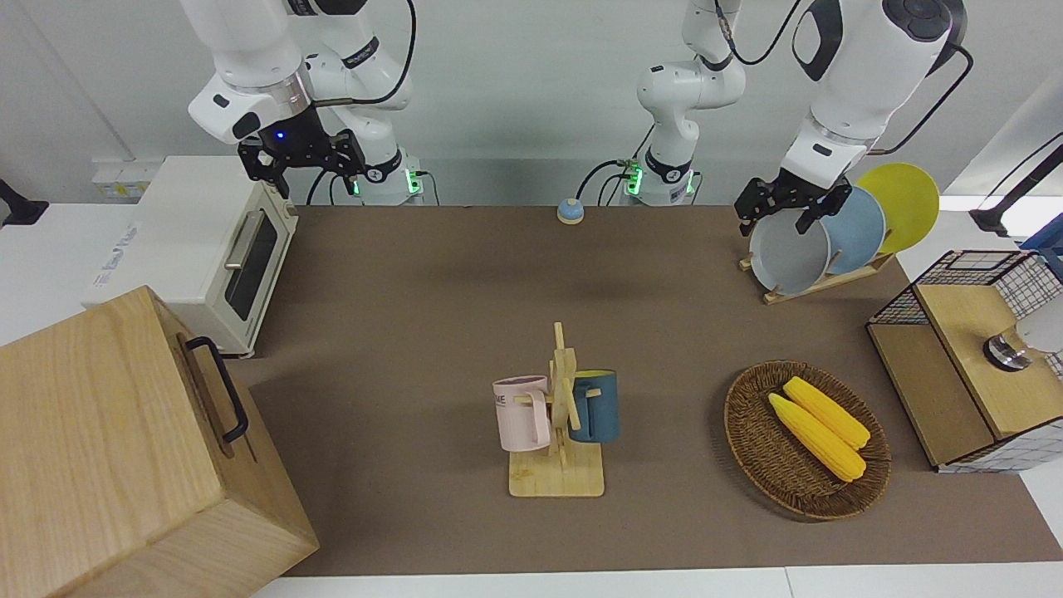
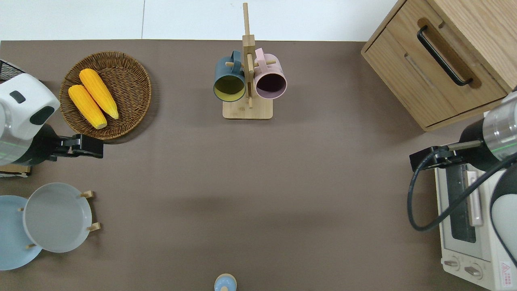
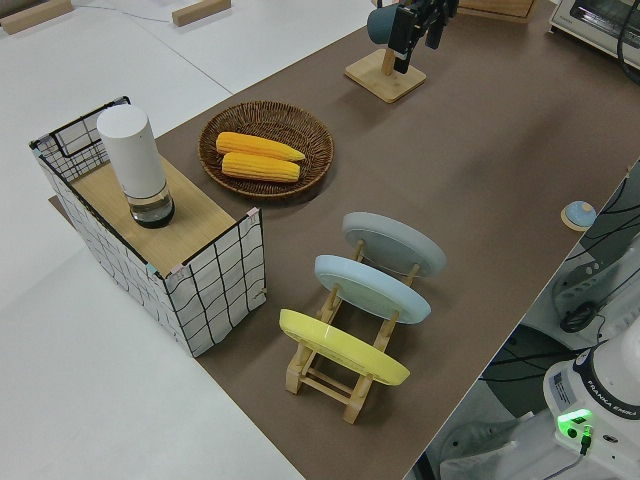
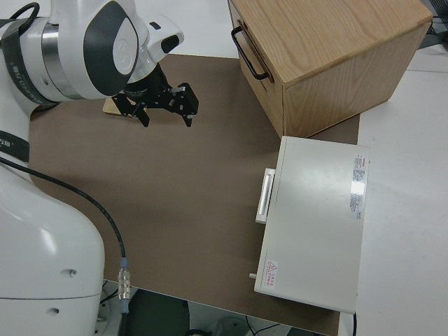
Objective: Pick gray plate from low plate rack and place it on table with left arm
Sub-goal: 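Move the left gripper down toward the gray plate in the low rack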
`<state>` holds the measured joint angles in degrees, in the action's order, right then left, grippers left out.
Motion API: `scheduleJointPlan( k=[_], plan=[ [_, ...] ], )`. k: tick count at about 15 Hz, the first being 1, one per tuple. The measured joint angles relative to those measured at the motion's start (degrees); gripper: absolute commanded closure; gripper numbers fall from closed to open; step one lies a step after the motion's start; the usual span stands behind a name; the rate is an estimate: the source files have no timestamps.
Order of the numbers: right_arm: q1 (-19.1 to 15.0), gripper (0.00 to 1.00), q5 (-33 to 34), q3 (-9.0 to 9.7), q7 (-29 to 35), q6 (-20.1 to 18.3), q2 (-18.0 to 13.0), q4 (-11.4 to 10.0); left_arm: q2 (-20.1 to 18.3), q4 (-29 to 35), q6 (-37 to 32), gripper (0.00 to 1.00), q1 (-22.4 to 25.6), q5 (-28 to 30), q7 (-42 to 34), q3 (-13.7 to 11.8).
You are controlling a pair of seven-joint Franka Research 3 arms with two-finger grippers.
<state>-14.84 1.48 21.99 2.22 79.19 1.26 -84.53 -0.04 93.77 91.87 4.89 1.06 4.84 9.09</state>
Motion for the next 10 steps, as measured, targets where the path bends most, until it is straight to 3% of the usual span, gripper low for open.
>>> scheduleJointPlan(
  k=[10],
  plan=[
    [0.00, 0.017, 0.00, 0.00, 0.00, 0.00, 0.00, 0.00, 0.47, 0.00, -0.23, 0.01, 0.00, -0.02, 0.00, 0.00]
  ],
)
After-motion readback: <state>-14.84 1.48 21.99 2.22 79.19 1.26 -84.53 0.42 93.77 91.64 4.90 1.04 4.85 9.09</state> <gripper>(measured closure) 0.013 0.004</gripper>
